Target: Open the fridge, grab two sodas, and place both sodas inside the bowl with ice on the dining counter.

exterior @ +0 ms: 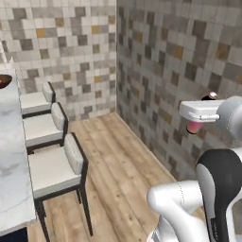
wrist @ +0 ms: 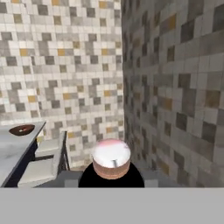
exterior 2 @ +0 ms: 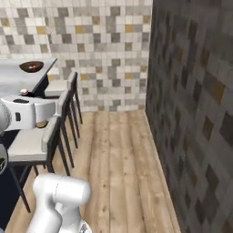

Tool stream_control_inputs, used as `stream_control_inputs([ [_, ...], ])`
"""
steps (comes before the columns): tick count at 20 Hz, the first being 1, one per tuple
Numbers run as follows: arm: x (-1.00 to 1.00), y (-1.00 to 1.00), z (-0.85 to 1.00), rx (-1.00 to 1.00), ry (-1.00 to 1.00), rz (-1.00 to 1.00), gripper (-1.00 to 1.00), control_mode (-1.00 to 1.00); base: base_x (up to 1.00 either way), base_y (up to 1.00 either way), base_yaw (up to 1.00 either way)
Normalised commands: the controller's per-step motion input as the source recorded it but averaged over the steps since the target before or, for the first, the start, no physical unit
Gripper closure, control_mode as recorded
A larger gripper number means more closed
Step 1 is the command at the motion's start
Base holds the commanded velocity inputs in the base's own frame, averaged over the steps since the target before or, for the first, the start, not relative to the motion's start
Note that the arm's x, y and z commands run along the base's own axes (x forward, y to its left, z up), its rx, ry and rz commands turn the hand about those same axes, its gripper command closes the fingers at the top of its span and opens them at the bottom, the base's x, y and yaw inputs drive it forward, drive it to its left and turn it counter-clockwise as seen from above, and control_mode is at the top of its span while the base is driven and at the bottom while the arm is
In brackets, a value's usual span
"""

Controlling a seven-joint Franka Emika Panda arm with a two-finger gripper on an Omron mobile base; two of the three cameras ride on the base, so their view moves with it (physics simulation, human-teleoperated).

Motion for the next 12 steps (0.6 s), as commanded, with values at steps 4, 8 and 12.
stream_control_inputs([
  [4,0.0,0.0,0.0,0.0,0.0,0.0,1.0,1.0,0.85,-0.48,0.38],
  [8,0.0,0.0,0.0,0.0,0.0,0.0,1.0,1.0,0.85,-0.48,0.38],
  [12,0.0,0.0,0.0,0.0,0.0,0.0,1.0,1.0,0.82,-0.48,0.39],
])
